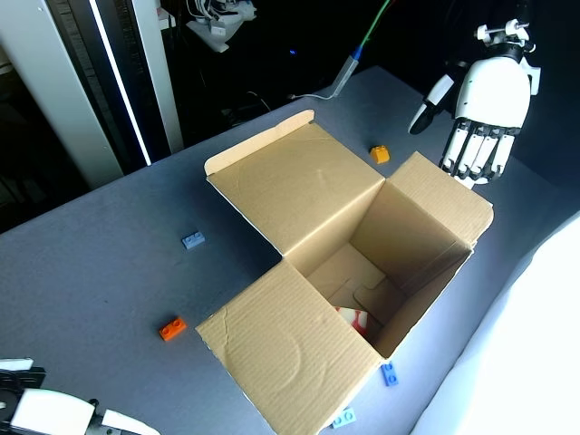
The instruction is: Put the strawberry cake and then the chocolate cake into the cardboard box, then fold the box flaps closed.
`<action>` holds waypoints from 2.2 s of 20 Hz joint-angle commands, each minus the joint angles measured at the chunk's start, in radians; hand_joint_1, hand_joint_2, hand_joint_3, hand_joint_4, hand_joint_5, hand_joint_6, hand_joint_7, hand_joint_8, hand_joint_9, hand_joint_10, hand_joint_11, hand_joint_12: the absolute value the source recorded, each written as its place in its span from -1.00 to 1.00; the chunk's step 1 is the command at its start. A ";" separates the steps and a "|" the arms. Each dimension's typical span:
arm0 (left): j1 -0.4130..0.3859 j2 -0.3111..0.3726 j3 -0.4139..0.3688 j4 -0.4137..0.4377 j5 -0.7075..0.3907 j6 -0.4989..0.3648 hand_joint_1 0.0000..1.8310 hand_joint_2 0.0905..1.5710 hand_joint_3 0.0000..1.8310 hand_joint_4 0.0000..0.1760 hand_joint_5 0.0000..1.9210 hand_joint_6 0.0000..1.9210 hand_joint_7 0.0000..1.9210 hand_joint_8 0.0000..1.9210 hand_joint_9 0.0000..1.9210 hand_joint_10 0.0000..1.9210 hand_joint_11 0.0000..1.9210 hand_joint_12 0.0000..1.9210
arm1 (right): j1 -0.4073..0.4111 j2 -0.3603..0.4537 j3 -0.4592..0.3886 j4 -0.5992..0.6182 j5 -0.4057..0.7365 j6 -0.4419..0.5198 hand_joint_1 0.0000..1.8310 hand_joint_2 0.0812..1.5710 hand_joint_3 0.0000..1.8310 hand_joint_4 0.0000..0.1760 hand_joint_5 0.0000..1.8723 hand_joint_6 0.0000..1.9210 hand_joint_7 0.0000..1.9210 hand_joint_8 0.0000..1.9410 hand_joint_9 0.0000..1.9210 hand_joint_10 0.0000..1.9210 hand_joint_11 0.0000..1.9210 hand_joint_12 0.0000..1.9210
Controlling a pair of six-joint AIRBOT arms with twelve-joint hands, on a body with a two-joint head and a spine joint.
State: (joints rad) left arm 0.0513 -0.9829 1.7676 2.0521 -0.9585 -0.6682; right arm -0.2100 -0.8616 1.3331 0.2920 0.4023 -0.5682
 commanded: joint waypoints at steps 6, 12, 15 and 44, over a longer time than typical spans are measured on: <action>0.001 -0.002 0.005 -0.101 0.027 0.006 -0.35 0.27 -0.99 -0.52 -0.83 -1.00 -0.68 -1.00 -0.54 -0.99 -0.95 0.38 | 0.093 0.024 -0.047 -0.042 0.108 0.016 0.25 0.58 -1.00 -1.00 -0.28 0.42 -0.21 0.50 -0.47 0.58 -0.66 0.96; -0.002 -0.003 0.007 -0.120 0.042 0.005 -0.32 0.27 -1.00 -0.51 -0.82 -1.00 -0.68 -1.00 -0.55 -1.00 -0.94 0.38 | 0.168 -0.009 -0.164 -0.115 0.106 0.006 0.26 0.56 -1.00 -0.97 -0.26 0.42 -0.19 0.44 -0.46 0.56 -0.67 0.95; -0.009 -0.004 0.009 -0.129 0.042 0.006 -0.30 0.26 -1.00 -0.48 -0.81 -0.99 -0.68 -1.00 -0.54 -1.00 -0.93 0.37 | 0.182 -0.042 -0.171 -0.129 0.093 -0.018 0.25 0.56 -1.00 -0.81 -0.23 0.41 -0.20 0.44 -0.47 0.56 -0.67 0.96; -0.019 -0.005 0.005 -0.128 0.042 0.009 -0.31 0.26 -1.00 -0.52 -0.82 -1.00 -0.67 -1.00 -0.53 -1.00 -0.94 0.38 | 0.184 -0.328 -0.036 -0.283 0.036 -0.123 0.26 0.56 -1.00 -0.85 -0.25 0.44 -0.18 0.40 -0.47 0.52 -0.75 1.00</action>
State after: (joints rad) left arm 0.0456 -0.9955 1.7706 1.9930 -0.9348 -0.6624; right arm -0.0372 -1.2045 1.2911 0.0044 0.3077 -0.6971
